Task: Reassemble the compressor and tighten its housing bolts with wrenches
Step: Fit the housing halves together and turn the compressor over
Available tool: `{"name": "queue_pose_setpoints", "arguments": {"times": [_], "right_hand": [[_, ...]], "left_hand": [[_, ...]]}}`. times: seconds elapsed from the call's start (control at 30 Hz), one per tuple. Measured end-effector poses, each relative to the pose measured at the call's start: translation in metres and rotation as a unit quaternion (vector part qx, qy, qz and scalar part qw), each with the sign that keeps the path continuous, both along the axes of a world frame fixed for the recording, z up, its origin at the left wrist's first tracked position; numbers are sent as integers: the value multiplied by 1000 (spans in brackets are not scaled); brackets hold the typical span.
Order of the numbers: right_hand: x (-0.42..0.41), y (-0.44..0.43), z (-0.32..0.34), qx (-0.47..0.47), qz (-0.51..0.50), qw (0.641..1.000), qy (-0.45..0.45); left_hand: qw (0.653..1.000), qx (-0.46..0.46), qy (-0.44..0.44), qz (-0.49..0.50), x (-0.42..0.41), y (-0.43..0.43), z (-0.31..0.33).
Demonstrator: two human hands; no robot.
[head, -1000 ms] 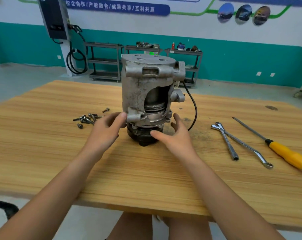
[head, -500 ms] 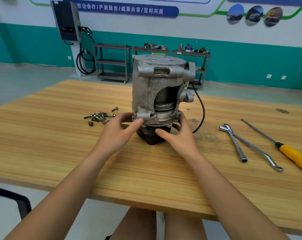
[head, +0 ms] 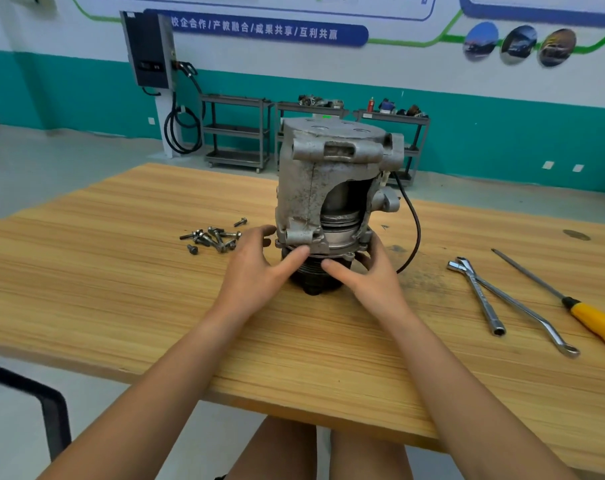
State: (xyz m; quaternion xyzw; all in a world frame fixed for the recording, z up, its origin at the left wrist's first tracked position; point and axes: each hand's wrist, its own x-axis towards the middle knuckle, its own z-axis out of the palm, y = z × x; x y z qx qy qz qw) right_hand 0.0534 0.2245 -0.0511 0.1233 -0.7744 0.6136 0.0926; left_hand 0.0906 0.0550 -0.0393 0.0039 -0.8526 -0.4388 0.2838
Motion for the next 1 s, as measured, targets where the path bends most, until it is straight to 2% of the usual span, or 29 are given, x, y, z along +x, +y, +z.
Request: {"name": "queue_pose_setpoints", "arguments": {"times": [0.23,0.47,0.67,0.9,1.0], "right_hand": [[-2,10,1,-44,52,997,-24],[-11,12,-1,-106,76,986,-101],[-13,5,-3,-146,95,973,-149],[-14,3,-5,-221,116,955,-160],[-13,3,-5,-200,122,962,-140]], "left_hand": [[999,-14,-36,-21,0,-9,22],[991,-87,-105,-12,0,8,47],[974,-8,-196,-110,-7,8,65],[957,-10,-276,-94,-10,3,74],[945,-18,-316,-89,-12,5,77]]}}
